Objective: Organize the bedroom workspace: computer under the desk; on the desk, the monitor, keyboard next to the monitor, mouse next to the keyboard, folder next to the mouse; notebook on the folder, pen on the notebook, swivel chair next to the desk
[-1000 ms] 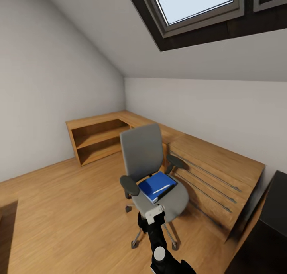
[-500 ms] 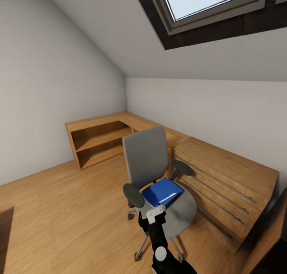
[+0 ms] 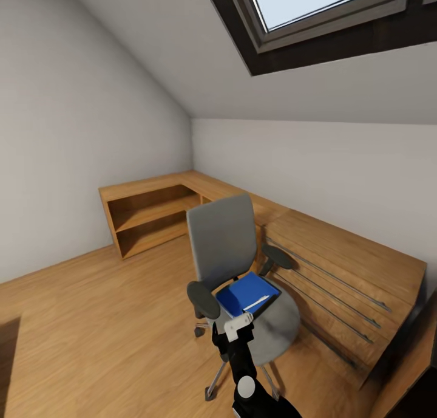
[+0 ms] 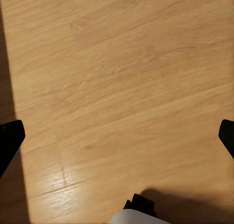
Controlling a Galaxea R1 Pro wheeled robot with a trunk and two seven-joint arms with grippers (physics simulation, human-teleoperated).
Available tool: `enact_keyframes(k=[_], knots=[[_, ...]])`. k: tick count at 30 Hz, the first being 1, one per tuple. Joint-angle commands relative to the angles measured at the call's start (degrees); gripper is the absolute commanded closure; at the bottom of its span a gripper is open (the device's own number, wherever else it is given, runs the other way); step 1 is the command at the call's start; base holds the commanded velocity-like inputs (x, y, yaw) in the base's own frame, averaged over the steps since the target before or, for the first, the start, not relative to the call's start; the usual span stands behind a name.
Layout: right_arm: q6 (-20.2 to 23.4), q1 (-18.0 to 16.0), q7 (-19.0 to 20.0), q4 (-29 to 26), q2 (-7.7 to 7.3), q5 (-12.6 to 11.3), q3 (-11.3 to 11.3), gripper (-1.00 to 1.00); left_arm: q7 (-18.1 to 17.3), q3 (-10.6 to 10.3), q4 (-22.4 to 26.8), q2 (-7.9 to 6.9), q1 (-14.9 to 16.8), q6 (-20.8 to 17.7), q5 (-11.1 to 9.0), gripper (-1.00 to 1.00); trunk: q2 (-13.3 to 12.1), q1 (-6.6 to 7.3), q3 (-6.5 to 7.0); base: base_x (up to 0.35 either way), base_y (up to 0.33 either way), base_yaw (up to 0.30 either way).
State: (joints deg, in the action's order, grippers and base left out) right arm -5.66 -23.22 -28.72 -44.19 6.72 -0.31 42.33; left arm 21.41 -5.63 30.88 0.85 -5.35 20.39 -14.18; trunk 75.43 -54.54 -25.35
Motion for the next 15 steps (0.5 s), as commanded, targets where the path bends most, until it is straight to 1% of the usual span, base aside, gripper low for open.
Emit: enact_keyframes(k=[1, 3, 4, 5, 6, 7, 8, 9, 11, 12, 13, 14, 15], knots=[[-0.14, -0.07, -0.38, 0.07, -0.08, -0.04, 0.17, -1.0, 0.39, -0.44, 0.08, -0.06, -0.01, 0.18, -0.55, -1.0, 0.03, -0.02, -0.05, 0.202, 0.0, 0.0], [-0.14, -0.07, -0.57, 0.07, -0.18, -0.04, -0.12, -1.0, 0.39, -0.44, 0.08, -0.06, -0.01, 0.18, -0.58, -1.0, 0.03, -0.02, -0.05, 0.258, 0.0, 0.0], [-0.17, -0.07, -0.9, 0.14, -0.55, -0.08, -1.14, -1.0, 0.39, -0.44, 0.07, -0.06, -0.01, 0.16, -0.58, -1.0, 0.03, -0.02, -0.05, 0.261, 0.0, 0.0], [-0.2, -0.07, -0.95, 0.16, -0.71, -0.09, -1.57, -1.0, 0.39, -0.44, 0.07, -0.06, -0.01, 0.17, -0.59, -1.0, 0.03, -0.02, -0.05, 0.258, 0.0, 0.0], [-0.37, -0.07, -1.01, 0.19, -1.11, -0.1, -2.62, -1.0, 0.39, -0.44, 0.07, -0.06, -0.01, 0.15, -0.59, -1.0, 0.03, -0.02, -0.05, 0.236, 0.0, 0.0], [-0.5, -0.07, -1.03, 0.18, -1.3, -0.11, -3.2, -1.0, 0.39, -0.44, 0.07, -0.06, -0.01, 0.16, -0.59, -1.0, 0.03, -0.02, -0.05, 0.205, 0.0, 0.0], [-2.04, -0.07, -1.07, 0.18, -1.93, -0.12, -6.86, -1.0, 0.39, -0.44, 0.06, -0.06, -0.01, 0.17, -0.59, -1.0, 0.03, -0.02, -0.05, 0.054, 0.0, 0.0], [-2.64, -0.07, -1.07, 0.17, -2.06, -0.12, -7.87, -1.0, 0.39, -0.44, 0.06, -0.06, -0.01, 0.17, -0.59, -1.0, 0.03, -0.02, -0.05, 0.034, 0.0, 0.0], [-3.26, -0.07, -1.07, 0.16, -2.35, -0.13, -9.11, -1.0, 0.39, -0.44, 0.07, -0.06, -0.01, 0.14, -0.59, -1.0, 0.03, -0.02, -0.05, 0.023, 0.0, 0.0], [-3.76, -0.13, -1.08, 0.22, -2.68, -0.22, -12.98, -1.0, 0.39, -0.44, 0.06, -0.1, -0.01, 0.12, -0.62, -1.0, 0.03, -0.02, -0.05, 0.004, 0.0, 0.0], [-3.8, -0.14, -1.08, 0.22, -2.66, -0.27, -14.72, -1.0, 0.39, -0.42, 0.06, -0.12, -0.01, 0.11, -0.64, -1.0, 0.03, -0.02, -0.05, 0.046, 0.0, 0.0], [-3.81, -0.18, -1.08, 0.23, -2.58, -0.41, -16.95, -1.0, 0.39, -0.39, 0.06, -0.13, -0.01, 0.1, -0.66, -1.0, 0.03, -0.02, -0.05, 0.133, 0.0, 0.0], [-3.79, -0.37, -0.95, 0.63, -2.37, -1.37, -23.53, -1.0, 0.39, -0.36, 0.07, -0.14, -0.01, 0.09, -0.72, -1.0, 0.03, -0.02, -0.05, 0.269, 0.0, 0.0]])
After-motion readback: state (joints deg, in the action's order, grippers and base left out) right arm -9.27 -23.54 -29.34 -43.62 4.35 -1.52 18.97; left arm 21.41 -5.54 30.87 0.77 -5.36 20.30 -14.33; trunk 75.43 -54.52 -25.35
